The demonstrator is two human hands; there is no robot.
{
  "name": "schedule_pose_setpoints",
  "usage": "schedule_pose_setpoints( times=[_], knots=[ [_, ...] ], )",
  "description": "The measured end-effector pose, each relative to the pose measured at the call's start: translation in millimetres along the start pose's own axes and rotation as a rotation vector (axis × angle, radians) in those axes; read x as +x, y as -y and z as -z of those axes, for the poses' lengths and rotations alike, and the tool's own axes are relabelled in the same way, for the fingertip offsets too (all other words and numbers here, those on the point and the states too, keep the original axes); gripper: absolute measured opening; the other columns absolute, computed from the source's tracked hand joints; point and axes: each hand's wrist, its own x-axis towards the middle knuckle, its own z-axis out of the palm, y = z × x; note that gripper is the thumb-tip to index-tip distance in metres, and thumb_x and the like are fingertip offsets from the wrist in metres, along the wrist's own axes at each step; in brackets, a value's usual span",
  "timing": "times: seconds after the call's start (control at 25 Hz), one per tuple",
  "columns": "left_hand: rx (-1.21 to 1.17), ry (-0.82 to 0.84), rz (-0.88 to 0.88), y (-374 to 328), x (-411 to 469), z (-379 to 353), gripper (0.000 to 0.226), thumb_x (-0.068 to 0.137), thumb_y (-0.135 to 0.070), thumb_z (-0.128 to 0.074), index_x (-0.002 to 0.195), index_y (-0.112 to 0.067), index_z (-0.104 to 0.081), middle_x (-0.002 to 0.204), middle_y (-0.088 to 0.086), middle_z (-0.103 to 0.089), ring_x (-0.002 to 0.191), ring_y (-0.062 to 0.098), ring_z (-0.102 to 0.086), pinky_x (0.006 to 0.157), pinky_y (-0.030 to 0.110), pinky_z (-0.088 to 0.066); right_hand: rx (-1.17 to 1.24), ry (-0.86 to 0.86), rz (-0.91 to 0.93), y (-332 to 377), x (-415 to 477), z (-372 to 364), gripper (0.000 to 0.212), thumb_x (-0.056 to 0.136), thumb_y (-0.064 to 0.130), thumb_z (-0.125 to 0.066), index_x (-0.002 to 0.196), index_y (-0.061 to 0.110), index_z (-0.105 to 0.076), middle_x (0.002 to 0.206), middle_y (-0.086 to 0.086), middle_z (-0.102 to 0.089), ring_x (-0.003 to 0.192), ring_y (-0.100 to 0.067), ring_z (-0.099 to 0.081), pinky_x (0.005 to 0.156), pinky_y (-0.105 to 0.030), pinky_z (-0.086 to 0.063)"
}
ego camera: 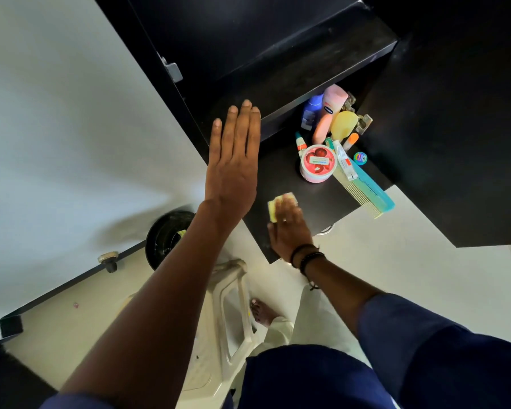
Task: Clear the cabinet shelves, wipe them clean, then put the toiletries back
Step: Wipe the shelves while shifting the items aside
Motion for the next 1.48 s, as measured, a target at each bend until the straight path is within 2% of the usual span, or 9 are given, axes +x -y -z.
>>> schedule_pose_setpoints(
  times=[0.12, 0.28, 0.44, 0.56, 0.72, 0.84, 0.96, 1.2, 1.48],
  knots=[
    [-0.021, 0.033, 0.005, -0.2, -1.0, 0.0, 0.08, 0.08, -0.001, -0.05, 0.15, -0.006, -0.012, 0.158, 0.013, -0.016, 0.146, 0.03, -0.014, 0.118, 0.042, -0.007, 0.031, 0.072, 0.185, 23.5, -38.0, -14.8, 0.058, 0.093, 0.034, -0.032, 0.142, 0.005, -0.04, 0.148, -0.016, -0.039, 0.137, -0.031, -0.039, 0.108, -0.042, -0.039],
    [-0.007, 0.04, 0.004, -0.3, -0.4, -0.4, 0.083, 0.079, -0.003, -0.053, 0.15, -0.006, -0.012, 0.158, 0.014, -0.014, 0.146, 0.031, -0.013, 0.118, 0.042, -0.005, -0.073, 0.057, 0.238, -21.6, -73.4, -13.9, 0.055, 0.097, 0.033, -0.029, 0.145, 0.007, -0.035, 0.153, -0.012, -0.032, 0.141, -0.026, -0.032, 0.114, -0.037, -0.024],
    [0.014, 0.037, -0.001, -0.3, -1.1, 0.4, 0.08, 0.079, -0.003, -0.048, 0.15, -0.005, -0.012, 0.158, 0.014, -0.015, 0.146, 0.031, -0.014, 0.118, 0.042, -0.007, -0.164, 0.013, -0.036, -88.4, -52.8, 1.3, 0.064, 0.097, 0.046, -0.022, 0.149, 0.008, -0.023, 0.157, -0.011, -0.017, 0.146, -0.027, -0.015, 0.121, -0.034, -0.007],
    [0.02, 0.025, -0.007, 0.0, -0.5, 0.7, 0.079, 0.079, -0.003, -0.046, 0.15, -0.004, -0.013, 0.157, 0.015, -0.016, 0.146, 0.032, -0.015, 0.117, 0.042, -0.007, -0.02, -0.001, -0.258, -92.4, -13.2, 26.9, 0.071, 0.096, 0.051, -0.005, 0.151, 0.007, -0.013, 0.159, -0.012, -0.011, 0.147, -0.029, -0.011, 0.12, -0.037, -0.008],
    [0.004, 0.05, -0.002, -0.7, -1.0, 2.9, 0.08, 0.078, -0.002, -0.045, 0.15, -0.005, -0.011, 0.158, 0.015, -0.014, 0.146, 0.032, -0.013, 0.118, 0.043, -0.008, -0.015, -0.001, -0.168, -45.8, -1.3, 19.6, 0.063, 0.1, 0.04, -0.016, 0.142, -0.002, -0.037, 0.148, -0.022, -0.036, 0.137, -0.037, -0.036, 0.114, -0.044, -0.027],
    [-0.015, 0.062, -0.009, 1.0, -0.3, 2.9, 0.081, 0.078, -0.002, -0.049, 0.15, -0.005, -0.012, 0.158, 0.015, -0.015, 0.146, 0.032, -0.014, 0.118, 0.043, -0.008, -0.05, 0.059, -0.006, -30.0, -21.1, 11.3, 0.046, 0.093, 0.031, -0.047, 0.127, 0.001, -0.056, 0.132, -0.021, -0.056, 0.122, -0.039, -0.053, 0.101, -0.048, -0.045],
    [-0.019, 0.056, -0.007, 0.7, 0.4, 2.8, 0.08, 0.078, -0.003, -0.05, 0.15, -0.005, -0.013, 0.157, 0.015, -0.016, 0.146, 0.032, -0.015, 0.117, 0.042, -0.008, -0.067, -0.003, -0.048, -32.6, -6.7, 24.8, 0.044, 0.083, 0.025, -0.067, 0.122, 0.004, -0.06, 0.122, -0.019, -0.06, 0.109, -0.038, -0.059, 0.094, -0.044, -0.049],
    [-0.002, 0.019, -0.012, 0.7, -0.6, 1.0, 0.074, 0.083, -0.003, -0.045, 0.15, -0.005, -0.014, 0.157, 0.015, -0.019, 0.145, 0.031, -0.017, 0.117, 0.042, -0.011, -0.152, 0.037, 0.063, -17.4, 40.7, 32.2, 0.052, 0.1, 0.016, -0.034, 0.147, -0.002, -0.021, 0.152, -0.024, -0.025, 0.141, -0.04, -0.023, 0.117, -0.045, -0.02],
    [-0.011, 0.027, -0.047, 6.3, -0.4, 1.0, 0.065, 0.088, -0.002, -0.03, 0.15, -0.005, -0.011, 0.157, 0.015, -0.018, 0.145, 0.03, -0.017, 0.119, 0.042, -0.018, -0.251, 0.157, -0.017, 5.4, 105.8, 45.1, 0.056, 0.099, 0.017, -0.033, 0.144, -0.012, -0.016, 0.151, -0.035, -0.017, 0.141, -0.05, -0.013, 0.118, -0.052, -0.013]
  ],
)
